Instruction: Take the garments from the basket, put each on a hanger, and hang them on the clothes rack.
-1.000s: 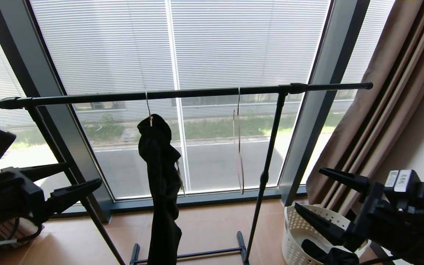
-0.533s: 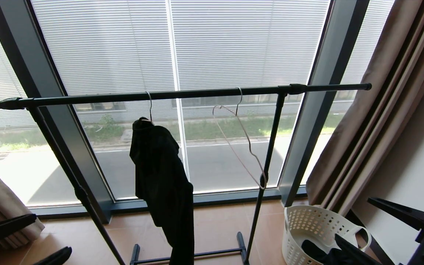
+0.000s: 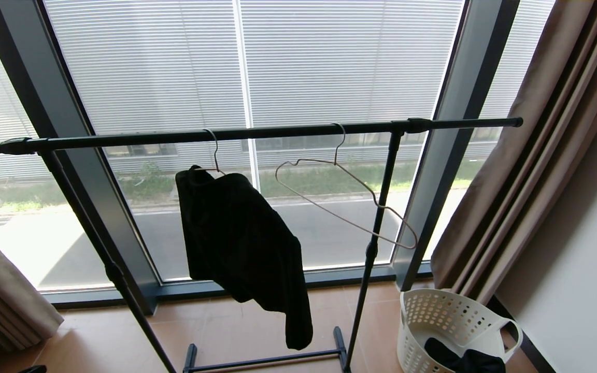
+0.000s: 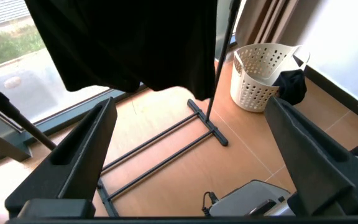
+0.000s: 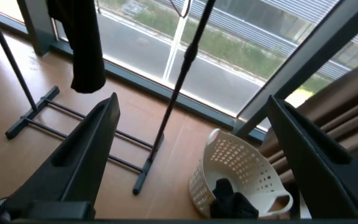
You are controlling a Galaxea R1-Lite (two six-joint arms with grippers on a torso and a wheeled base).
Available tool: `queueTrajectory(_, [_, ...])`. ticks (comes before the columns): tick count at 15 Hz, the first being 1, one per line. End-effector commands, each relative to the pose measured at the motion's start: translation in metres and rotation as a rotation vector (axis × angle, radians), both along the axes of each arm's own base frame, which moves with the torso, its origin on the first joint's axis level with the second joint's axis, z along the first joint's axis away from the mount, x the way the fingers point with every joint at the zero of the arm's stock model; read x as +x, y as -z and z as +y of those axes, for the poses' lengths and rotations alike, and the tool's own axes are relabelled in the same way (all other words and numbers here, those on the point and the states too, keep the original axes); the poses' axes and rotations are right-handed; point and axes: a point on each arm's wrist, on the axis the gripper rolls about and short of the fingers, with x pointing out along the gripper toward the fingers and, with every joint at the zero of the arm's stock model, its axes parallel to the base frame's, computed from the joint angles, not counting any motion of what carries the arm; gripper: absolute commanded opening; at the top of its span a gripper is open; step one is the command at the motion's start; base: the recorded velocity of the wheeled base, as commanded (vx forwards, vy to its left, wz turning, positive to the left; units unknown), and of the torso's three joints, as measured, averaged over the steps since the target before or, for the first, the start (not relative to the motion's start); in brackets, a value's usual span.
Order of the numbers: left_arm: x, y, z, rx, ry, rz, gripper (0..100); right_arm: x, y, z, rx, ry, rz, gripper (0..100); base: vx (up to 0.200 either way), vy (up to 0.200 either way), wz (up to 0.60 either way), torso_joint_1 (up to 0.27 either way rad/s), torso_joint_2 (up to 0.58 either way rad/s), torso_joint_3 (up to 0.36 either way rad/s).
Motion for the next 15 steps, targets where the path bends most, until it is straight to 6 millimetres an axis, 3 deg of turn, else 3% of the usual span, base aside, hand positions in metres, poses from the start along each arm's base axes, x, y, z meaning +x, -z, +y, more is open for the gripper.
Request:
queueTrajectory(1, [-0.003, 0.005, 0.000, -0.001, 0.000, 0.001, 100, -0.026, 0.011, -0.011, 0.042, 0.120, -0.110, 100, 0.000, 0.000, 0.00, 0.000, 0.00, 0.000])
queueTrajectory(2, [-0.008, 0.017, 0.000, 0.006, -0.022, 0.007, 100, -0.037, 0.020, -0.014, 0.054, 0.178, -0.145, 100, 0.000, 0.000, 0.00, 0.000, 0.00, 0.000])
queueTrajectory(4, [-0.015, 0.030, 0.000, 0.017, -0.053, -0.011, 100, -0.038, 0.020, -0.013, 0.108, 0.231, -0.157, 100, 0.000, 0.000, 0.00, 0.000, 0.00, 0.000])
queueTrajectory(7, [-0.026, 0.036, 0.000, 0.006, -0.116, -0.030, 100, -0.039, 0.021, -0.013, 0.242, 0.239, -0.139, 100, 0.000, 0.000, 0.00, 0.000, 0.00, 0.000])
queueTrajectory(10, [-0.032, 0.036, -0.001, 0.009, -0.162, -0.109, 100, -0.040, 0.021, -0.012, 0.240, 0.290, -0.143, 100, 0.000, 0.000, 0.00, 0.000, 0.00, 0.000])
queueTrajectory(12, [-0.039, 0.037, -0.001, -0.037, -0.121, -0.167, 100, -0.042, 0.022, -0.010, 0.234, 0.377, -0.172, 100, 0.000, 0.000, 0.00, 0.000, 0.00, 0.000])
queueTrajectory(15, [-0.040, 0.036, 0.002, -0.127, 0.056, -0.111, 100, -0.048, 0.027, -0.008, 0.224, 0.343, -0.184, 100, 0.000, 0.000, 0.00, 0.000, 0.00, 0.000])
